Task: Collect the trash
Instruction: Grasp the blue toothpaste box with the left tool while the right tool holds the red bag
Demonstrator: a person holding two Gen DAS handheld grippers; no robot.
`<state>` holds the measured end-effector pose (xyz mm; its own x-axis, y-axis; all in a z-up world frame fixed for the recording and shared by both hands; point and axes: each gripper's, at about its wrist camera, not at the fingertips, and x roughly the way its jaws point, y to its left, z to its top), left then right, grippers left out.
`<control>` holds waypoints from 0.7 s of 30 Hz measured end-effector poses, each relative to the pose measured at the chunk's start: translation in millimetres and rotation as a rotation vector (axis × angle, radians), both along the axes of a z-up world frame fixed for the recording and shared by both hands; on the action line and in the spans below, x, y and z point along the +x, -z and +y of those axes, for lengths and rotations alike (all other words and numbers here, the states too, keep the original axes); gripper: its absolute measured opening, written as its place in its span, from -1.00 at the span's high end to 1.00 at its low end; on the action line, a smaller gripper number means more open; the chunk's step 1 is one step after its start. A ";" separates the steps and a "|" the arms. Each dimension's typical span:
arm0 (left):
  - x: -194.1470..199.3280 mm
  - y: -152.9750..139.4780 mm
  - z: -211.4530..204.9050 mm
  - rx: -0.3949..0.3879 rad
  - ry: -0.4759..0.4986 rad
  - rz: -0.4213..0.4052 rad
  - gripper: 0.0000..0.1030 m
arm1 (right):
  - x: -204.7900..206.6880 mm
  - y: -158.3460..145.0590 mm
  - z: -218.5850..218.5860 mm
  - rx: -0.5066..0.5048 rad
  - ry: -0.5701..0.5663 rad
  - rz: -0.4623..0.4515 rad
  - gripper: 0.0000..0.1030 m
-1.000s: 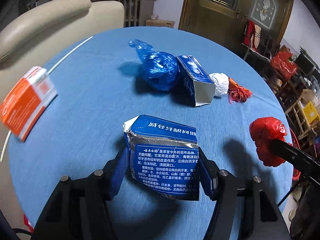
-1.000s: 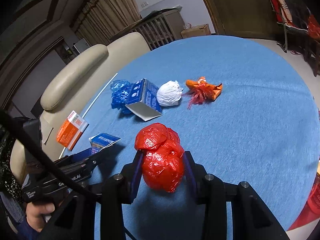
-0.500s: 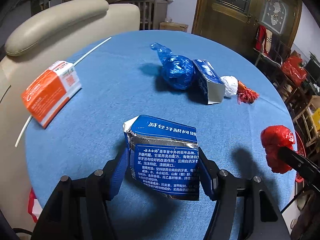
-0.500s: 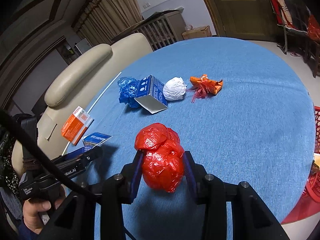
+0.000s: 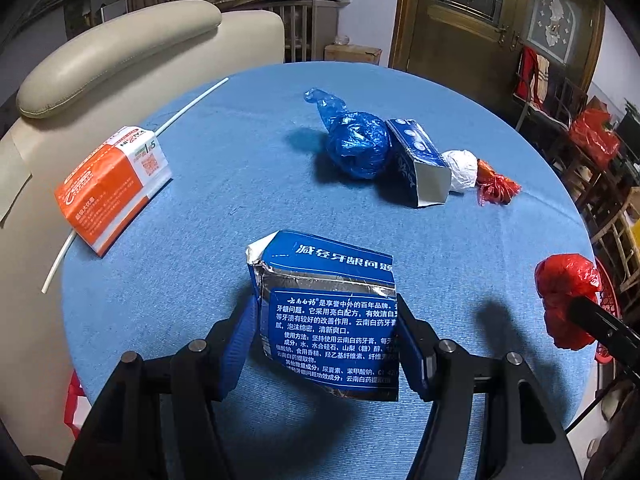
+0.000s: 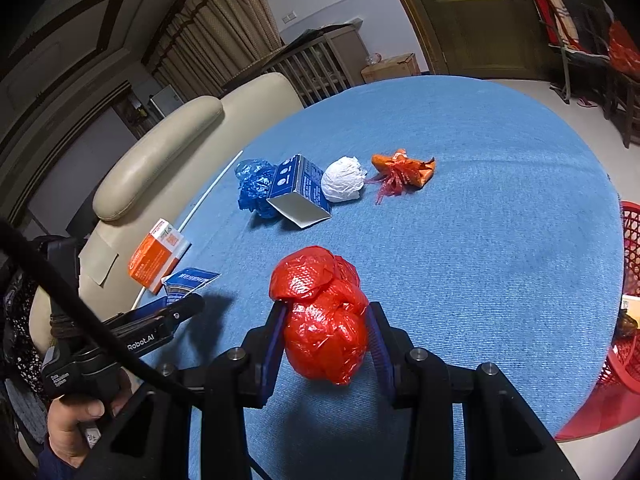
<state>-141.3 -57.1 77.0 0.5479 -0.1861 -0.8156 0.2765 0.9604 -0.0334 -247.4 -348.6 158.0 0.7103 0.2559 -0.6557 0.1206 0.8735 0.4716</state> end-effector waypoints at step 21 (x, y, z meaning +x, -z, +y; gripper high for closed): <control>-5.3 -5.0 -24.5 0.040 0.041 -0.015 -0.29 | -12.4 2.9 -19.1 0.030 0.035 -0.009 0.18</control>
